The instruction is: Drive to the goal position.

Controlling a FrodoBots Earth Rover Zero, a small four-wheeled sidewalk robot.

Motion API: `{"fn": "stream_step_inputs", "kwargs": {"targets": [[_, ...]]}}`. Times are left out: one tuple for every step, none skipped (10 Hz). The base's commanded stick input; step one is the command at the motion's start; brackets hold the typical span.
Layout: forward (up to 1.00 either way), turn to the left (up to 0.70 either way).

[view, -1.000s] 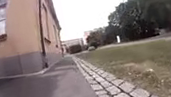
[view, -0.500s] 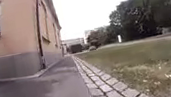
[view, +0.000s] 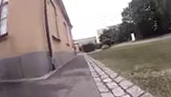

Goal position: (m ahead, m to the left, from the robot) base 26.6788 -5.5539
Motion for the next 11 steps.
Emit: {"fn": "stream_step_inputs", "kwargs": {"targets": [[0.81, 0.00], [0.85, 0.00], [0.85, 0.00], [0.85, 0.00], [0.85, 0.00], [0.85, 0.00], [0.85, 0.00], [0.85, 0.00], [0.85, 0.00], [0.85, 0.00], [0.85, 0.00]]}}
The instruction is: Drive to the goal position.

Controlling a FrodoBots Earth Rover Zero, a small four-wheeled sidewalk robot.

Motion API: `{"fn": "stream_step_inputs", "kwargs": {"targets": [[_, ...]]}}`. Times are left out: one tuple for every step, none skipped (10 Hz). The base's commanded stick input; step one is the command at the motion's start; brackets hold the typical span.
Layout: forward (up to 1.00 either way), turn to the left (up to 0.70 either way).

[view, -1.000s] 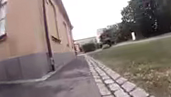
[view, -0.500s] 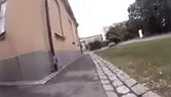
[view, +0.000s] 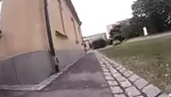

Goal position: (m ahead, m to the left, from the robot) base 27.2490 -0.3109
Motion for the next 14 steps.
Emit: {"fn": "stream_step_inputs", "kwargs": {"targets": [[0.85, 0.00], [0.85, 0.00], [0.85, 0.00], [0.85, 0.00], [0.85, 0.00], [0.85, 0.00], [0.85, 0.00], [0.85, 0.00], [0.85, 0.00], [0.85, 0.00], [0.78, 0.00], [0.53, 0.00], [0.50, 0.00], [0.50, 0.00]]}}
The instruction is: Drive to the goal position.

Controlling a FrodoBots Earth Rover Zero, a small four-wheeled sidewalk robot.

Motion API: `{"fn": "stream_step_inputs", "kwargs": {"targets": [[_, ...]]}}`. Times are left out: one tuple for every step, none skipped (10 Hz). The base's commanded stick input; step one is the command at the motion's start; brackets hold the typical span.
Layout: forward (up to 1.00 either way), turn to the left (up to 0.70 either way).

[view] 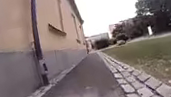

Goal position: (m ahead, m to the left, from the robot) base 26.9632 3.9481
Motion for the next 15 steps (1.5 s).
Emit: {"fn": "stream_step_inputs", "kwargs": {"targets": [[0.59, 0.00], [0.70, 0.00], [0.70, 0.00], [0.70, -0.09], [0.70, -0.26], [0.70, -0.28], [0.70, 0.00], [0.70, 0.00], [0.70, -0.24], [0.70, -0.14], [0.70, -0.01], [0.70, -0.27], [0.70, -0.15], [0.70, -0.08], [0.70, -0.01]]}}
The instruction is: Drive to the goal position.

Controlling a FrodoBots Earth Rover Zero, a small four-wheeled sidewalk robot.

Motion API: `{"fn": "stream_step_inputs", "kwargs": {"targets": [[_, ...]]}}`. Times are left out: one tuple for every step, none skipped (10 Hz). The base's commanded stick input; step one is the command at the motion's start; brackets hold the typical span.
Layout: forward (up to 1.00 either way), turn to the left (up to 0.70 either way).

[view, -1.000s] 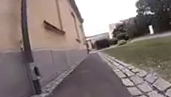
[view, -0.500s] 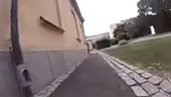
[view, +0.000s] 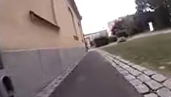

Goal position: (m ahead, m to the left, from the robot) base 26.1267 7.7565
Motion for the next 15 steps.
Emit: {"fn": "stream_step_inputs", "kwargs": {"targets": [[0.70, 0.00], [0.70, 0.00], [0.70, 0.00], [0.70, 0.00], [0.70, -0.14], [0.70, -0.26], [0.70, -0.23], [0.70, 0.00], [0.70, 0.00], [0.70, 0.00], [0.70, 0.00], [0.70, 0.00], [0.70, 0.00], [0.70, 0.00], [0.70, 0.00]]}}
